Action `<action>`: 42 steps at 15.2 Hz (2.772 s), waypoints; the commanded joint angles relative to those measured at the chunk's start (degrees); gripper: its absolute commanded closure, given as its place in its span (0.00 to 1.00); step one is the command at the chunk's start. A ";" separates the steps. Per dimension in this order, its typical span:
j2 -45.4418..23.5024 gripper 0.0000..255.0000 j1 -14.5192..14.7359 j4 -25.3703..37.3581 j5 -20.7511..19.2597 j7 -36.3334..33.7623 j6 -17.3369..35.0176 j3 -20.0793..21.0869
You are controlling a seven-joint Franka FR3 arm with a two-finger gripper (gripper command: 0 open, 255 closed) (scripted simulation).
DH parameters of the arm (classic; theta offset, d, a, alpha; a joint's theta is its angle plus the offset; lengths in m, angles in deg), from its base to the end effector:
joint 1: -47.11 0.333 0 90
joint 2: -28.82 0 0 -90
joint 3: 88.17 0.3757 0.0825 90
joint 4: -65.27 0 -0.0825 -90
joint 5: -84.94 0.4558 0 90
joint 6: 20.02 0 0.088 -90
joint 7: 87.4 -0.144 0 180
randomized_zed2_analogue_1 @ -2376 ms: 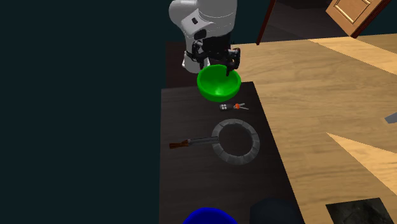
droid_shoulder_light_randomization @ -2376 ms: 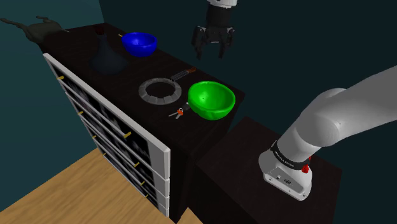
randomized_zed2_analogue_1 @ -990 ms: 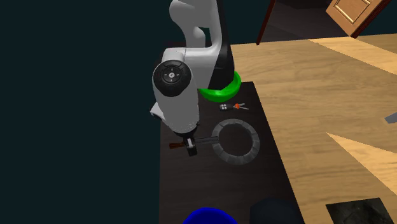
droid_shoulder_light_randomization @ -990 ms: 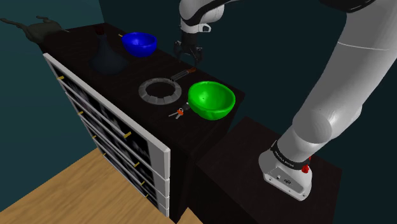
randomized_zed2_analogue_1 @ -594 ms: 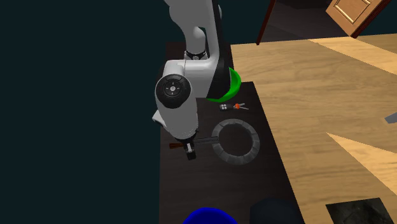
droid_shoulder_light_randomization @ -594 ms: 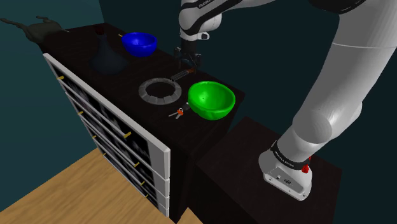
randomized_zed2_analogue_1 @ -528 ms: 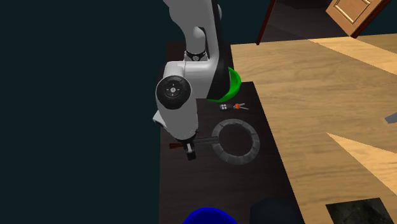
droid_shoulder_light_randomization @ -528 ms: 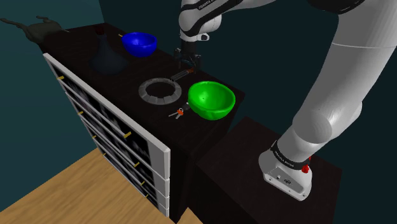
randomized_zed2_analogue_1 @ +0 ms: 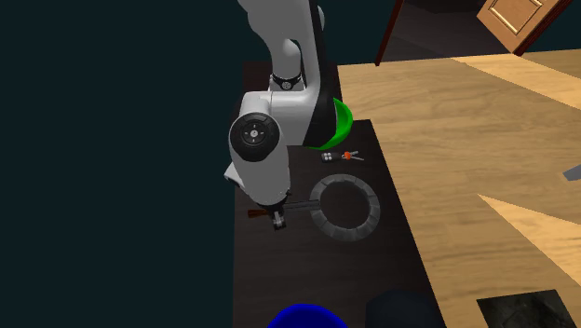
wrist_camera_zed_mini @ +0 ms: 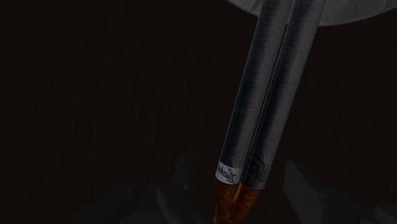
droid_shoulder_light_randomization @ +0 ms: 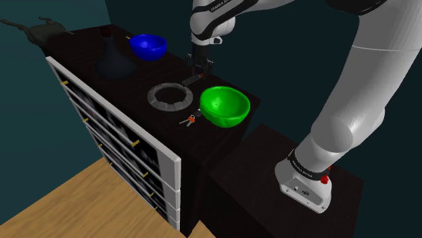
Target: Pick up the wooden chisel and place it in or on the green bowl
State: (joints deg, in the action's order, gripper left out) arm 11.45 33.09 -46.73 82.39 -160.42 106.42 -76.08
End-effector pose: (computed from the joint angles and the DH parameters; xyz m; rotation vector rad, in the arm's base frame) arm 0.6757 -0.0297 0.2975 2.5083 -1.8848 -0.0810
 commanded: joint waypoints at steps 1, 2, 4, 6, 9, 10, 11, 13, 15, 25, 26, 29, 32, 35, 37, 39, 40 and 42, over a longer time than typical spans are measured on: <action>0.00 1.00 0.00 0.00 0.00 0.00 0.00 0.00; 0.00 1.00 0.00 0.00 0.00 0.00 0.00 0.00; 0.01 1.00 0.00 -0.01 0.00 0.01 0.00 0.00; 0.01 1.00 -0.01 -0.01 0.00 0.01 -0.01 0.00; 0.00 1.00 0.00 0.00 0.00 0.00 0.01 0.00; 0.42 1.00 -0.03 0.23 0.11 0.06 -0.64 0.04; 0.84 1.00 -0.07 0.48 0.22 0.12 -1.30 0.08; 1.63 1.00 -0.13 1.04 0.43 0.23 -2.63 0.16; 2.39 1.00 -0.18 1.64 0.63 0.34 -3.97 0.22; 5.56 1.00 -0.39 5.41 1.44 0.74 -10.85 0.45; 5.82 1.00 -0.40 5.86 1.51 0.77 -11.55 0.46; 6.54 1.00 -0.44 7.29 1.68 0.85 -13.68 0.50; 7.15 1.00 -0.46 8.84 1.83 0.91 -15.82 0.53; 7.65 1.00 -0.48 10.51 1.95 0.95 -17.99 0.56; 7.93 1.00 -0.49 11.70 2.02 0.97 -19.46 0.57; 8.16 1.00 -0.49 12.95 2.07 0.98 -20.93 0.58; 8.26 1.00 -0.49 13.60 2.10 0.98 -21.67 0.59; 8.39 1.00 -0.49 14.54 2.13 0.99 -22.74 0.60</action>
State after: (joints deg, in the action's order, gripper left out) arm 19.81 32.66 -32.76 84.50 -159.53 84.31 -75.44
